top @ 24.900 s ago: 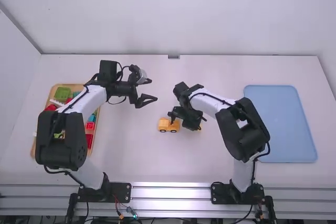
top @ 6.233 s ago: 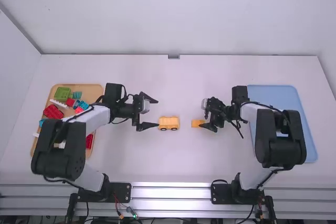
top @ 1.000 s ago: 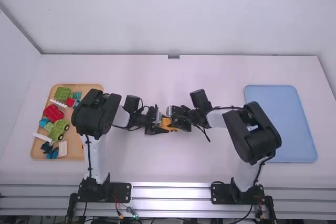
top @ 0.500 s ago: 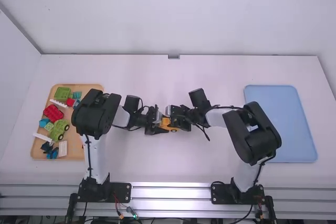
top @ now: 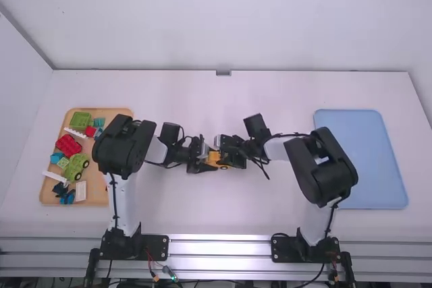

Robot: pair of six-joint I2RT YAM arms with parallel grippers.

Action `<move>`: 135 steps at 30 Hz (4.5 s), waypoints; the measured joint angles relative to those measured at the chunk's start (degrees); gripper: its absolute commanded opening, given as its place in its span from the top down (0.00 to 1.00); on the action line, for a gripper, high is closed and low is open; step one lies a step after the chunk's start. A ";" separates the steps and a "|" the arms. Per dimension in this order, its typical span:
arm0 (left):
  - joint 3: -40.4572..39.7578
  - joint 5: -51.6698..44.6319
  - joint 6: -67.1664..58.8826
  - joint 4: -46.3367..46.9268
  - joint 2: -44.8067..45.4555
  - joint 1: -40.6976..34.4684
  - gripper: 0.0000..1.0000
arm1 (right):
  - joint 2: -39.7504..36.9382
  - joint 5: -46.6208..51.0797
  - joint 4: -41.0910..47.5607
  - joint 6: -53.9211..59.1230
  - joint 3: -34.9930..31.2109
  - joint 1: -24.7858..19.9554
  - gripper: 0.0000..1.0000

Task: Assemble lego blocks to make yellow taxi

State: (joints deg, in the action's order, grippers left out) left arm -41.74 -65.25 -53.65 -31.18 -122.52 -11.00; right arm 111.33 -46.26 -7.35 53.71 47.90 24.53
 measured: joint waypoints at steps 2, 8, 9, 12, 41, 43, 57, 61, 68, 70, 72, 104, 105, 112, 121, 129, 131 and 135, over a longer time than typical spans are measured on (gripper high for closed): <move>0.00 -0.04 0.04 0.04 0.00 -0.15 0.81 | 0.24 -1.86 0.28 0.81 0.00 -1.11 0.56; 0.00 -0.07 0.07 0.00 0.00 -0.15 0.79 | 0.26 -8.31 -0.07 4.39 0.00 -3.58 0.44; 0.02 -0.07 0.11 0.02 0.00 -0.15 0.79 | 0.26 -9.29 -0.13 5.01 0.00 -3.82 0.43; 0.02 -0.04 0.07 0.04 0.00 -0.15 0.54 | 0.26 -14.45 0.02 7.17 0.00 -4.92 0.12; -4.33 26.58 24.52 33.77 39.65 4.24 0.01 | 1.97 -1.75 -10.40 -4.85 -4.96 0.13 0.01; -4.39 30.99 31.74 33.81 44.72 5.42 0.01 | 1.97 0.31 -10.43 -5.90 -4.59 1.99 0.01; -4.39 53.72 58.66 35.54 61.37 7.37 0.01 | 1.97 3.15 -10.64 -7.19 -3.91 2.95 0.50; -4.39 55.43 59.74 35.08 61.83 7.37 0.01 | 1.97 3.08 -8.83 -7.08 -3.23 2.91 0.52; -4.39 56.85 60.19 33.00 61.83 7.37 0.01 | -3.96 9.27 11.96 -6.78 2.40 -2.05 0.62; -4.39 56.98 60.19 32.39 61.75 7.37 0.01 | -6.95 12.63 16.72 -6.36 3.96 -4.57 0.62; -4.39 56.98 60.19 31.56 61.42 7.43 0.01 | -9.73 15.82 19.63 -5.75 5.46 -7.43 0.62; -4.39 57.00 58.80 24.22 54.80 7.23 0.01 | -6.86 27.93 17.94 -25.33 6.86 -58.84 0.52; -4.39 56.98 58.80 24.22 54.80 7.19 0.01 | -6.86 29.03 18.05 -26.14 6.86 -58.73 0.47; -4.39 56.98 58.75 24.41 54.80 7.19 0.01 | -6.86 32.00 17.88 -28.85 6.86 -58.36 0.02; -4.39 57.00 58.34 28.87 54.95 6.86 0.01 | -8.63 33.16 19.58 -31.89 6.86 -54.27 0.01; -4.37 54.90 53.11 33.51 61.37 6.86 0.01 | -22.53 36.28 21.88 -33.35 6.32 -45.00 0.01; -4.37 53.29 51.47 33.90 63.60 6.86 0.01 | -27.17 38.64 20.24 -34.69 4.59 -41.51 0.01; -3.45 52.19 50.56 33.92 67.14 6.88 0.01 | -34.10 41.94 18.67 -36.35 0.72 -35.98 0.01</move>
State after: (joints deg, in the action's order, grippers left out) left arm -45.19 -13.06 -3.09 2.74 -55.37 -4.12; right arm 77.23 -4.32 11.31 17.37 48.62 -11.44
